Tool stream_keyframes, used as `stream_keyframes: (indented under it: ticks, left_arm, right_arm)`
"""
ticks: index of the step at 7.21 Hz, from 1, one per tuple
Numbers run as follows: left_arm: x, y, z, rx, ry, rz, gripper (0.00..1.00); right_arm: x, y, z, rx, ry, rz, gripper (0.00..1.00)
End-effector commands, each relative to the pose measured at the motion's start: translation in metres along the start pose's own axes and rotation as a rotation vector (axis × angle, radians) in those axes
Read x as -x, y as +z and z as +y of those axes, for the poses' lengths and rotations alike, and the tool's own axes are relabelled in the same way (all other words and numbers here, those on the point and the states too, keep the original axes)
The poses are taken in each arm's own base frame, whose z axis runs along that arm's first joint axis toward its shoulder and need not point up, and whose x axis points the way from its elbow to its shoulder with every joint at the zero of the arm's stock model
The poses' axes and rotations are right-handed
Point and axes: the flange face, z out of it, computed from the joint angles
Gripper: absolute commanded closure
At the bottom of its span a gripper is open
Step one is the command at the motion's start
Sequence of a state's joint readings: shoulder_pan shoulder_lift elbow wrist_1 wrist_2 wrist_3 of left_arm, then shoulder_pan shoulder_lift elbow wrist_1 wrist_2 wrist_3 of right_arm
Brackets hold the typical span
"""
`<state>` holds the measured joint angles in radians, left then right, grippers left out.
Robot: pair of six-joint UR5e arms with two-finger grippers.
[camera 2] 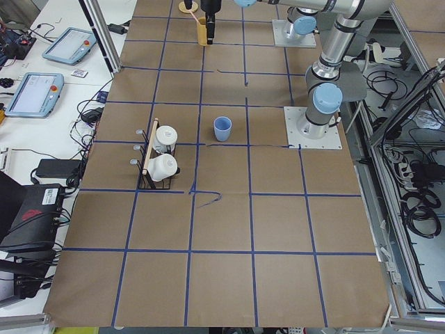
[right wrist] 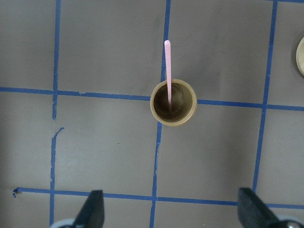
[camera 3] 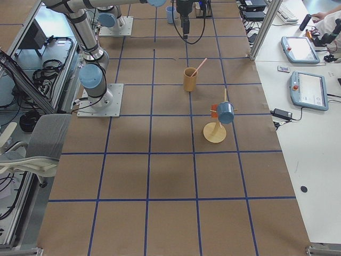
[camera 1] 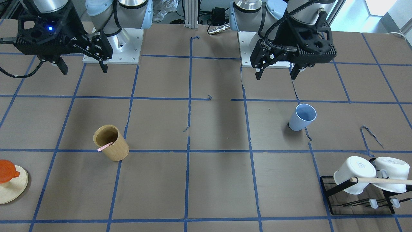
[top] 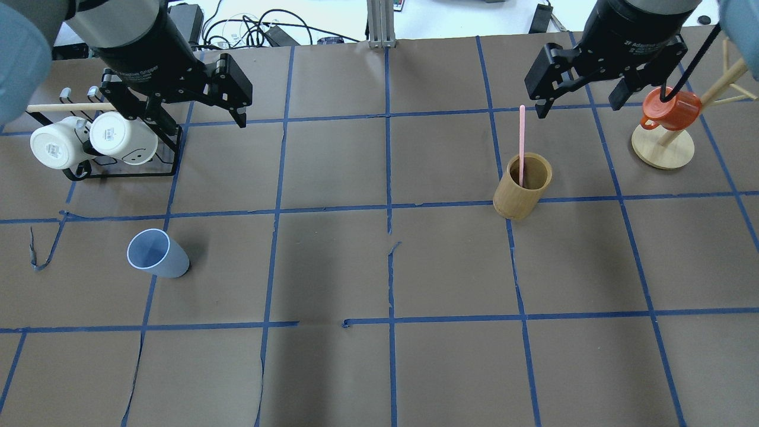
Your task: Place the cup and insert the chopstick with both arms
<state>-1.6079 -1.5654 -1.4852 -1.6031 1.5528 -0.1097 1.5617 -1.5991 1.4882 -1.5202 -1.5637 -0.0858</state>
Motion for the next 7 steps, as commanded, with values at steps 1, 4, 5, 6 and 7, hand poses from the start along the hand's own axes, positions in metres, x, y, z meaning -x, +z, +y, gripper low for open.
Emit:
stream_keyframes:
  ticks: [1, 4, 5, 6, 7]
  left_arm:
    - [0.0002, -0.0021, 0.0012, -0.004, 0.002, 0.001, 0.0]
    - [0.0, -0.0021, 0.0012, -0.004, 0.002, 0.002, 0.0]
    - [0.0001, -0.0029, 0.0017, -0.006, 0.002, 0.003, 0.0]
    - [0.0001, -0.0037, 0.0022, -0.007, 0.002, 0.003, 0.0]
    - [0.0002, -0.0037, 0.0029, -0.007, 0.004, 0.003, 0.0]
  right_arm:
    - [-0.0006, -0.0054, 0.0043, -0.007, 0.001, 0.003, 0.0]
    - [0.0007, -0.0031, 0.0056, -0.001, 0.002, -0.002, 0.0]
    - [0.0002, -0.0031, 0.0054, -0.002, 0.003, -0.005, 0.0]
    - [0.0002, -0.0023, 0.0055, 0.0, 0.003, -0.005, 0.0]
    - [0.0005, -0.0023, 0.0055, 0.0, 0.003, -0.008, 0.0]
